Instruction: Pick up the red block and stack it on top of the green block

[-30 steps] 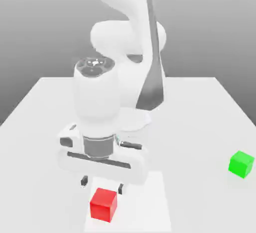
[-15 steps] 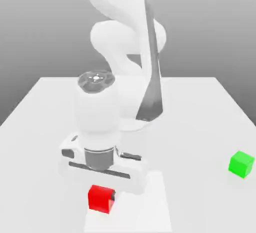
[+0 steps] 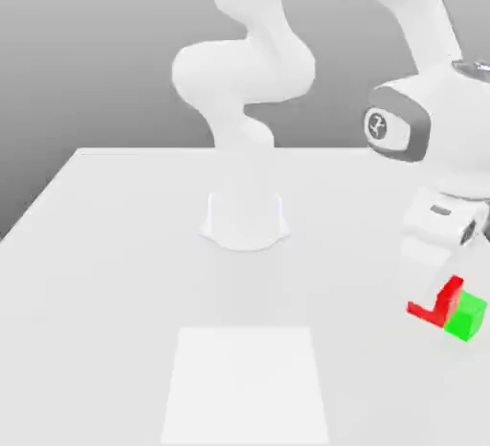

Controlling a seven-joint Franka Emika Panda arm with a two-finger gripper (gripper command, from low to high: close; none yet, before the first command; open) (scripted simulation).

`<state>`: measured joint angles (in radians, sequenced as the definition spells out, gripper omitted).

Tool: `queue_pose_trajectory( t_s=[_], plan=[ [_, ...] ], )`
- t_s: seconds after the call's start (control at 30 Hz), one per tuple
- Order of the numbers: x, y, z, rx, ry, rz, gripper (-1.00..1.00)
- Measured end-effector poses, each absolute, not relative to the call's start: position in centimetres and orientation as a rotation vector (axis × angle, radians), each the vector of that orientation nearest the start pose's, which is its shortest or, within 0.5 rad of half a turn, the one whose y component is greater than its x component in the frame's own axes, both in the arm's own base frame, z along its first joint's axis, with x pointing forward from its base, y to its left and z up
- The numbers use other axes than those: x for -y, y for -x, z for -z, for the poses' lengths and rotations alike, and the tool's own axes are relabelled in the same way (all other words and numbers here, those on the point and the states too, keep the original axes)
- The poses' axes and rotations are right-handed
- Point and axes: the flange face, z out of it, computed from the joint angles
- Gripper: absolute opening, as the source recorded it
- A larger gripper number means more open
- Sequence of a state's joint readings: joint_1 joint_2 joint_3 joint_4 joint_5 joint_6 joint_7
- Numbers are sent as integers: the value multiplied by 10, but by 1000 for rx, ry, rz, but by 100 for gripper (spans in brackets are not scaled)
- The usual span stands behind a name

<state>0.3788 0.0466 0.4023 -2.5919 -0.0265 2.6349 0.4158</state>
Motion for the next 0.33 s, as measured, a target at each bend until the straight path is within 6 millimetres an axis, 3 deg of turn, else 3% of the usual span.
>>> queue_pose_trajectory(
  t_s=[0.07, 0.23, 0.27, 0.33],
  plan=[
    [-339, -283, -242, 838, 3026, -2, -100],
    [-341, -282, -192, 881, 3016, 1, -100],
    [-340, -282, -184, 883, 3015, 1, 100],
    [-340, -282, -184, 883, 3015, 0, 100]
  ],
)
